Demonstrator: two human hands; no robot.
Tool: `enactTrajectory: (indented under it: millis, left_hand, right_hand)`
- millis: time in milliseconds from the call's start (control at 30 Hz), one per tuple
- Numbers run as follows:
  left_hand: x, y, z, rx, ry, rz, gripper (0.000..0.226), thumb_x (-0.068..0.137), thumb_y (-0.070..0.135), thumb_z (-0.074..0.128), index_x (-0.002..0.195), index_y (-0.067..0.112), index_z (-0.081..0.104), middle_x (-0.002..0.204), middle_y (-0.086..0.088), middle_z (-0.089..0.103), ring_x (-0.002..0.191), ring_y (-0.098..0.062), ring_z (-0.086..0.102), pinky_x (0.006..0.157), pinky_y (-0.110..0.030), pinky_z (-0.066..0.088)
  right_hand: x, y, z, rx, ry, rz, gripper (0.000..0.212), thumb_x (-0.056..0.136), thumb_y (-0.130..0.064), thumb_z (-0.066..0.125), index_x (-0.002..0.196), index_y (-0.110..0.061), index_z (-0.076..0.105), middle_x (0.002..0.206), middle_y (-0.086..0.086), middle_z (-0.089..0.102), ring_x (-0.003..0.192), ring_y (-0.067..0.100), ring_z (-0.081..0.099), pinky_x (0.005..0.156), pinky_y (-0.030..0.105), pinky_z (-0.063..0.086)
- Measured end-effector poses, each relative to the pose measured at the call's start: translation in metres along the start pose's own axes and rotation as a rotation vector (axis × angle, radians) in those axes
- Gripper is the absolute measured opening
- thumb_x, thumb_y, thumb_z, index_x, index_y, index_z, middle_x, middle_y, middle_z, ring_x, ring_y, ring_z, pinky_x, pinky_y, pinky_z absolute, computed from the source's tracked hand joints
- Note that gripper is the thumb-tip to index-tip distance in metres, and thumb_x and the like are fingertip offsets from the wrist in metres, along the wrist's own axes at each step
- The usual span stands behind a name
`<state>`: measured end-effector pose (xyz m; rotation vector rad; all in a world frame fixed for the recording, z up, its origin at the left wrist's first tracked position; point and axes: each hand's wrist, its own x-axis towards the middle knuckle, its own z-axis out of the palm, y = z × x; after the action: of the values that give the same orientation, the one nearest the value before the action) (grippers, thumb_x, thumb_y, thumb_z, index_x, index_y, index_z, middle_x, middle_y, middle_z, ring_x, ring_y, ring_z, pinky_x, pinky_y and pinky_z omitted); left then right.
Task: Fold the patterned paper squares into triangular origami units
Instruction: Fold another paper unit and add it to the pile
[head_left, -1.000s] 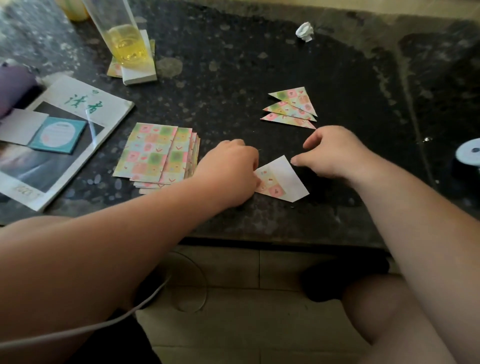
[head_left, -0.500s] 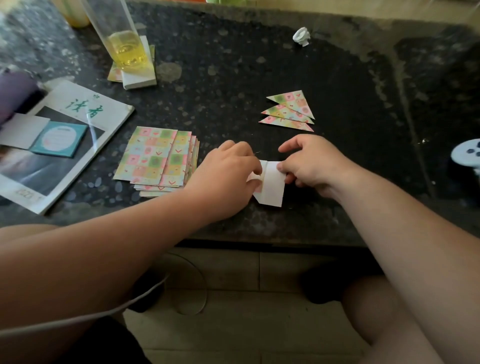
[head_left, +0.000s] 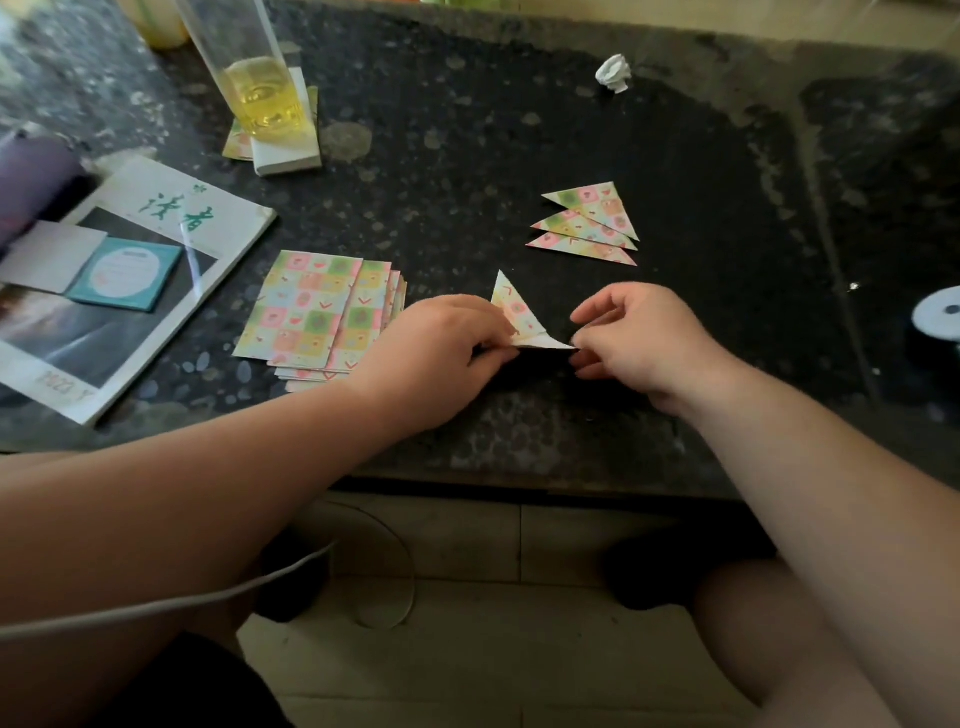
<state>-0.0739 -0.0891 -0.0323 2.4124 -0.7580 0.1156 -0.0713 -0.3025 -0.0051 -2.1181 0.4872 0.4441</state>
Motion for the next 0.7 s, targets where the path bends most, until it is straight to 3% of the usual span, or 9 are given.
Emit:
enactTrajectory:
  millis: [67, 133, 167, 367, 467, 567, 700]
  left_hand:
    - [0.001, -0.001, 0.002, 0.012, -0.029, -0.024, 0.011, 0.089, 0.016, 0.076, 0.098, 0.011, 0.081, 0.109, -0.002, 0.077, 0.109, -0.018, 0.068, 0.100, -0.034, 0.052]
    - [0.000, -0.002, 0.006, 0.015, -0.072, -0.029, 0.012, 0.090, 0.016, 0.074, 0.099, 0.011, 0.081, 0.110, -0.001, 0.076, 0.110, -0.019, 0.067, 0.101, -0.037, 0.052]
    - [0.000, -0.001, 0.008, 0.017, -0.096, -0.027, 0.013, 0.091, 0.017, 0.073, 0.100, 0.012, 0.081, 0.110, 0.000, 0.076, 0.110, -0.019, 0.065, 0.102, -0.037, 0.050]
    - [-0.003, -0.002, 0.011, 0.062, -0.162, -0.007, 0.018, 0.096, 0.024, 0.068, 0.106, 0.015, 0.081, 0.116, 0.003, 0.074, 0.117, -0.018, 0.061, 0.106, -0.032, 0.045]
    - [-0.004, -0.003, 0.008, 0.098, -0.208, 0.026, 0.021, 0.097, 0.023, 0.067, 0.114, 0.017, 0.079, 0.127, 0.001, 0.070, 0.128, -0.020, 0.057, 0.115, -0.030, 0.036]
    - [-0.005, -0.005, -0.001, 0.151, -0.344, 0.022, 0.037, 0.102, 0.032, 0.058, 0.139, 0.030, 0.063, 0.154, 0.009, 0.048, 0.150, -0.013, 0.030, 0.120, -0.021, 0.012]
    - [-0.008, -0.016, -0.020, 0.247, -0.568, -0.021, 0.049, 0.105, 0.044, 0.046, 0.153, 0.044, 0.036, 0.166, 0.020, 0.015, 0.155, -0.008, -0.001, 0.124, -0.031, -0.002]
  right_hand:
    - [-0.003, 0.007, -0.002, -0.491, 0.146, -0.420, 0.024, 0.086, -0.013, 0.070, 0.107, -0.024, 0.070, 0.112, -0.006, 0.064, 0.103, 0.014, 0.061, 0.087, 0.031, 0.052]
    - [-0.010, 0.011, 0.001, -0.636, 0.095, -0.739, 0.028, 0.082, -0.017, 0.072, 0.110, -0.022, 0.072, 0.117, -0.006, 0.062, 0.113, 0.019, 0.053, 0.096, 0.037, 0.047]
    - [-0.013, 0.014, 0.003, -0.626, 0.039, -0.791, 0.028, 0.082, -0.019, 0.075, 0.110, -0.021, 0.072, 0.118, -0.005, 0.062, 0.114, 0.019, 0.053, 0.097, 0.037, 0.046]
    - [-0.003, 0.036, 0.015, -0.492, 0.017, -0.783, 0.009, 0.089, -0.022, 0.077, 0.093, -0.015, 0.077, 0.102, -0.003, 0.066, 0.099, 0.017, 0.059, 0.088, 0.041, 0.052]
    - [0.002, 0.040, 0.015, -0.443, 0.040, -0.805, 0.005, 0.090, -0.020, 0.077, 0.090, -0.016, 0.078, 0.095, -0.004, 0.066, 0.093, 0.016, 0.057, 0.083, 0.035, 0.050]
    - [0.003, 0.040, 0.018, -0.437, 0.021, -0.764, 0.004, 0.091, -0.021, 0.075, 0.092, -0.019, 0.078, 0.096, -0.006, 0.062, 0.096, 0.013, 0.054, 0.084, 0.030, 0.047]
    - [0.004, 0.039, 0.023, -0.414, -0.008, -0.695, 0.007, 0.091, -0.029, 0.075, 0.095, -0.024, 0.079, 0.099, -0.012, 0.058, 0.100, 0.008, 0.051, 0.083, 0.022, 0.044]
